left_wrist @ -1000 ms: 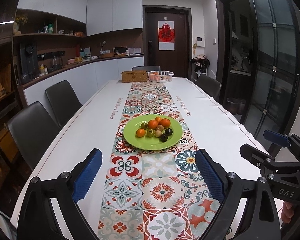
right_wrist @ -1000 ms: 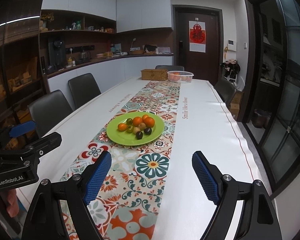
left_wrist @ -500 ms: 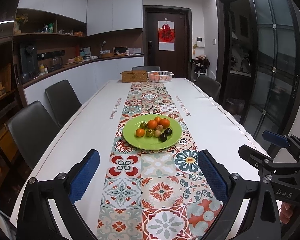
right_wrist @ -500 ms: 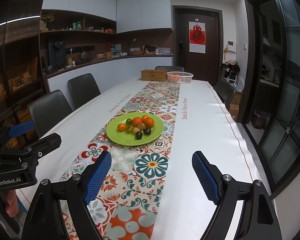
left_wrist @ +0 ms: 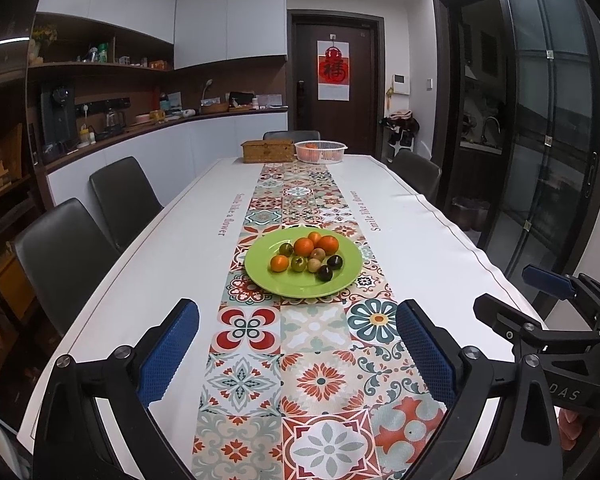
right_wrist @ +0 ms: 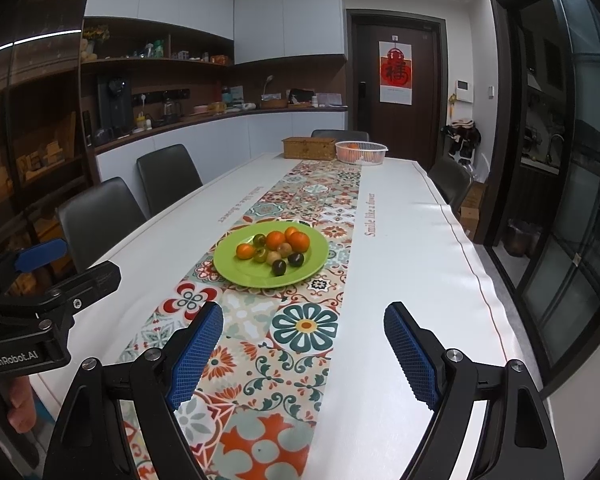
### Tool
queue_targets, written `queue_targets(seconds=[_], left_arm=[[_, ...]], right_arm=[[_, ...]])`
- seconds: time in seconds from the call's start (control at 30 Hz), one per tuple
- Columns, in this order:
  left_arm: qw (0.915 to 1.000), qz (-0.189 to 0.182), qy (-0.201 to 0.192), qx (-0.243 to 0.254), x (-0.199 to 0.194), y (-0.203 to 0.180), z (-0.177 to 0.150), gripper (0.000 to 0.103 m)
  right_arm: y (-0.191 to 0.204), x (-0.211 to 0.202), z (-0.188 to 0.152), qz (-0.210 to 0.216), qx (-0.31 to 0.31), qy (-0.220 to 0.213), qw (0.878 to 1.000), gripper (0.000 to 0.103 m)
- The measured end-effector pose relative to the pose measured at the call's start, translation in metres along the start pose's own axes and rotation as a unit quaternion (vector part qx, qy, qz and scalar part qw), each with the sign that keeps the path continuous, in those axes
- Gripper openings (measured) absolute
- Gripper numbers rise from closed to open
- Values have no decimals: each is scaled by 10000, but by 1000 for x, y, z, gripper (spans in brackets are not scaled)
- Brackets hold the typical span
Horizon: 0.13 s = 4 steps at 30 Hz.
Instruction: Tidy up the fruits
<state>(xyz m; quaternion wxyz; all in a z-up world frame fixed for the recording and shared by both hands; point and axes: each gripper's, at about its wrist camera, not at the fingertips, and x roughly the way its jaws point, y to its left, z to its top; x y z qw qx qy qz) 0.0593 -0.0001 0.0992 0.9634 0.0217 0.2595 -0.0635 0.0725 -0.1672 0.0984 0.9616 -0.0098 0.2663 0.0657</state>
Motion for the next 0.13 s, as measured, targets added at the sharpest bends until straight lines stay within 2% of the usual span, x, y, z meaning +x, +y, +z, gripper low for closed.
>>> queue_targets(seconds=[0.13], left_arm=[[10000, -65, 57, -39, 2, 1, -1, 101]], right_arm=[[2, 1, -2, -7, -21, 18, 10000, 84]])
